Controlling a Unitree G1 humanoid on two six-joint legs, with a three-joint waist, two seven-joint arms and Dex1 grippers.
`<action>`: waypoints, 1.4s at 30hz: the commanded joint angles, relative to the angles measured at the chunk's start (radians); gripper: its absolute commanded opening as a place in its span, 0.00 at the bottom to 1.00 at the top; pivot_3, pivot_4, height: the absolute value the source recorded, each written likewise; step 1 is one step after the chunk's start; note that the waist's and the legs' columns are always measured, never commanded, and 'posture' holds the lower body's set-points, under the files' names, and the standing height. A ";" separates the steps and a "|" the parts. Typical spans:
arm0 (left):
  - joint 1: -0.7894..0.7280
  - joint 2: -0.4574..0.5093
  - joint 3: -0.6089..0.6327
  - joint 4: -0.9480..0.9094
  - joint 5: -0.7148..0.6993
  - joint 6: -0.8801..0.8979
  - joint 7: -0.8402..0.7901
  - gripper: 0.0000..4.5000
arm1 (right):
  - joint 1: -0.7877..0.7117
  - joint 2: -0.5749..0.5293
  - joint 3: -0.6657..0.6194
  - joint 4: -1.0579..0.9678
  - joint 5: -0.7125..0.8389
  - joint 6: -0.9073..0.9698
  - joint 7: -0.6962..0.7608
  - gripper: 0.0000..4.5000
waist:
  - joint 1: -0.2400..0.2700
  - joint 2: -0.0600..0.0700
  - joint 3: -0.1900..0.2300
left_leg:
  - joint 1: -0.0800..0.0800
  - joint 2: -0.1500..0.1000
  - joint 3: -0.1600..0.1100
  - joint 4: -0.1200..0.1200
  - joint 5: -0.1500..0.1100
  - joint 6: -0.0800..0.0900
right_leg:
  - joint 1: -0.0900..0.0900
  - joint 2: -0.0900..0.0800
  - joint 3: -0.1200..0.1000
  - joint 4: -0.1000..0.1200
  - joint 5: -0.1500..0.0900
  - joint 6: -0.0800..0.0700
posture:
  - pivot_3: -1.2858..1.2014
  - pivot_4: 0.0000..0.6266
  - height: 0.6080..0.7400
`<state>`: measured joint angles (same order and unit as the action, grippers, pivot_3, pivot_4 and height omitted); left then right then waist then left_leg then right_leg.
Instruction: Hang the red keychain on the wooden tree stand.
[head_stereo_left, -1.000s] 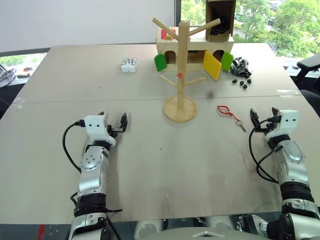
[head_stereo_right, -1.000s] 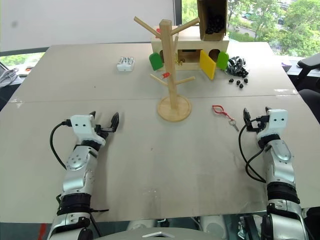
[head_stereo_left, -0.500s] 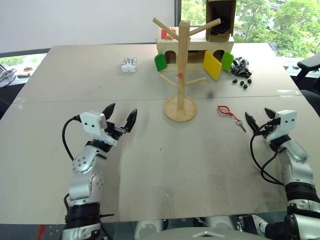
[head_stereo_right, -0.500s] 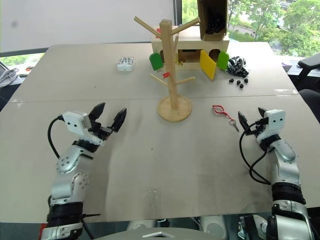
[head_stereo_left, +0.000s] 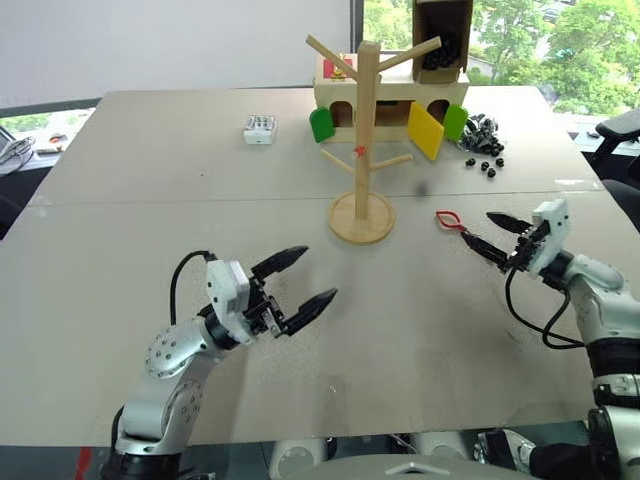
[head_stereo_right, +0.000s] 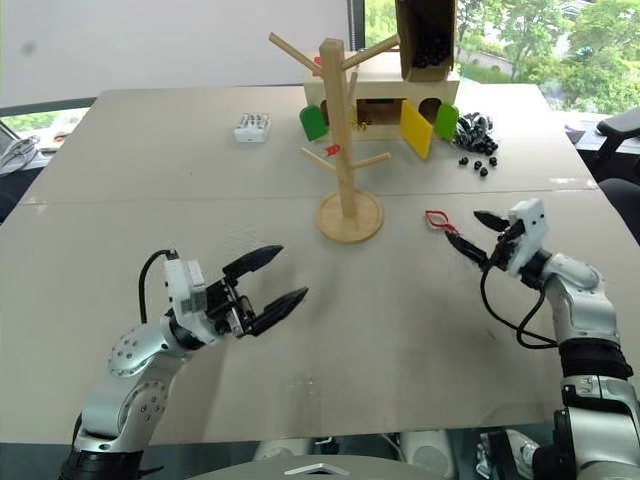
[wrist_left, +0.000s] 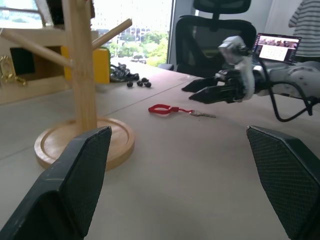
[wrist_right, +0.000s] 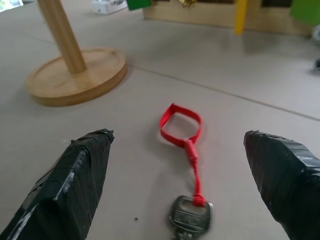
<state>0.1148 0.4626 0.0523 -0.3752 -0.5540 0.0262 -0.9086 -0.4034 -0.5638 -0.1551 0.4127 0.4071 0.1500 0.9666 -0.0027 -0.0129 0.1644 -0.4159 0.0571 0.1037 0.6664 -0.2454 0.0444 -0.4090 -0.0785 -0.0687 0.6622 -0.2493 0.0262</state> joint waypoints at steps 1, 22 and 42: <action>0.009 -0.020 -0.025 0.015 0.018 -0.063 -0.035 0.99 | -0.028 -0.011 0.007 0.005 -0.016 0.002 0.015 1.00 | 0.000 0.000 0.000 | 0.000 0.000 0.000 0.000 0.000 0.000 | 0.000 0.000 0.000 0.000 0.000 0.000 | 0.52 0.24 1.00; 0.047 -0.080 -0.094 0.098 0.090 -0.196 -0.051 0.99 | -0.164 0.075 0.040 0.287 -0.148 -0.193 -0.020 1.00 | -0.009 0.000 0.000 | 0.000 0.000 0.001 0.000 0.000 0.000 | 0.000 0.000 0.001 0.000 0.000 0.000 | 0.52 0.24 1.00; 0.041 -0.102 -0.075 0.056 0.087 -0.173 0.025 1.00 | -0.148 0.058 0.029 0.151 -0.125 -0.157 0.015 0.01 | -0.009 0.000 0.000 | 0.000 0.000 0.001 0.000 0.000 0.000 | 0.000 0.000 0.001 0.000 0.000 0.000 | 0.52 0.24 1.00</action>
<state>0.1543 0.3592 -0.0384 -0.2652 -0.4547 -0.1493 -0.9015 -0.5408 -0.4859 -0.0986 0.6595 0.2350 -0.0411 0.9607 -0.0120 -0.0124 0.1645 -0.4158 0.0577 0.1046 0.6667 -0.2454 0.0446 -0.4092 -0.0781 -0.0678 0.6624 -0.2492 0.0264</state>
